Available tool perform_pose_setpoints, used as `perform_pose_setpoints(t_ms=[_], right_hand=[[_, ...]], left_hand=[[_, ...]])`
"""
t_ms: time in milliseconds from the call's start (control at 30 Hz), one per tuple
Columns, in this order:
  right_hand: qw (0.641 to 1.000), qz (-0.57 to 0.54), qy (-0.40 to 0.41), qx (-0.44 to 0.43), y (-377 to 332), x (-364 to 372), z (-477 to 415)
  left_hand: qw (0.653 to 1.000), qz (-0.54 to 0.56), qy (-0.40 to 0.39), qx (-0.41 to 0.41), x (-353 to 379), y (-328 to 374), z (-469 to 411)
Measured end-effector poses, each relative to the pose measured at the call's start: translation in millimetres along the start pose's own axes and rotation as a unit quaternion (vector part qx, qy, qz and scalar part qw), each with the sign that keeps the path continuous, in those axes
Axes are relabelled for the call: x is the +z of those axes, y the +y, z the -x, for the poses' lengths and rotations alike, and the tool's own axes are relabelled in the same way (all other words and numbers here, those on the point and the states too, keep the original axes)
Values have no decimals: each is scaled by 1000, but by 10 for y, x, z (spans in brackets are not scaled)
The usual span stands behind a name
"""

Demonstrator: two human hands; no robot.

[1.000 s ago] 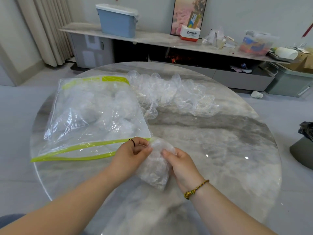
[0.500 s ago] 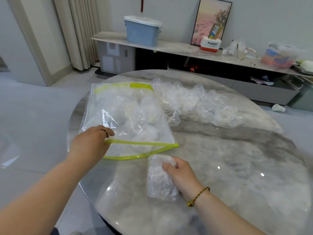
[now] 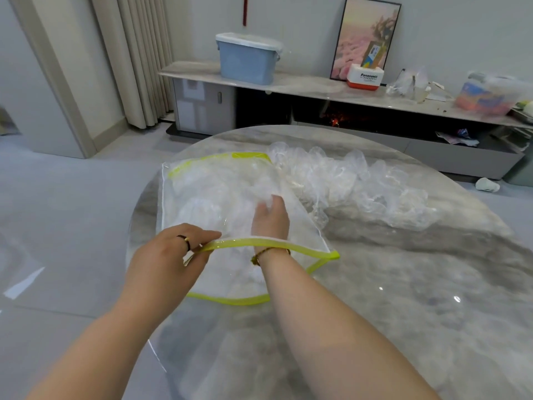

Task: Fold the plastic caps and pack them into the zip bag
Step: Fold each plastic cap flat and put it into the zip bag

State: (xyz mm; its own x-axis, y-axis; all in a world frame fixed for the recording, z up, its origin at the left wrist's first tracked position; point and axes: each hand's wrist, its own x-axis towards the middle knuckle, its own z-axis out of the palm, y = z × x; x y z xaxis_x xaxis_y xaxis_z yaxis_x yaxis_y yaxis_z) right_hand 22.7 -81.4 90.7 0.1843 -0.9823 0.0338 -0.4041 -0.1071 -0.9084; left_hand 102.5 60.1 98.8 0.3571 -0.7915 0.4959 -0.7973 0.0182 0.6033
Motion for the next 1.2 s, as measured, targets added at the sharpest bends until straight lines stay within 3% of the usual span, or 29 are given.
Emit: perform_pose_setpoints(t_ms=[167,367,567,667,800,900,967,1000,1100,1200], right_hand=[[967,248,19,-63,-13,146,-491],[918,383,53,-88,-37,347,-715],[914,372,-29,-156,50,343,-680],[922,352,-68,-147,120,358,-679],[880,441,-99,-142,160,378,-617],[879,445,-86,-148,188,327,-401],[871,435,-15,-228,326,248,-210],[873,409,24,-265,405,206,-110],[881,364,38,-300,602,-27,109],[946,263,21,-187,672,-197,215]], left_hand=[[999,-36,31,17,-49,-124,-41],[995,-80,53,-6,12,-224,-127],[995,-91,37,1,186,-258,-173],[994,-101,38,9,229,-284,-166],[992,-119,49,10,238,-290,-170],[992,-118,53,2,274,-295,-171],[992,-117,51,6,299,-285,-165],[991,-119,52,8,306,-274,-163],[990,-125,58,17,305,-238,-167],[990,-131,58,21,288,-205,-157]])
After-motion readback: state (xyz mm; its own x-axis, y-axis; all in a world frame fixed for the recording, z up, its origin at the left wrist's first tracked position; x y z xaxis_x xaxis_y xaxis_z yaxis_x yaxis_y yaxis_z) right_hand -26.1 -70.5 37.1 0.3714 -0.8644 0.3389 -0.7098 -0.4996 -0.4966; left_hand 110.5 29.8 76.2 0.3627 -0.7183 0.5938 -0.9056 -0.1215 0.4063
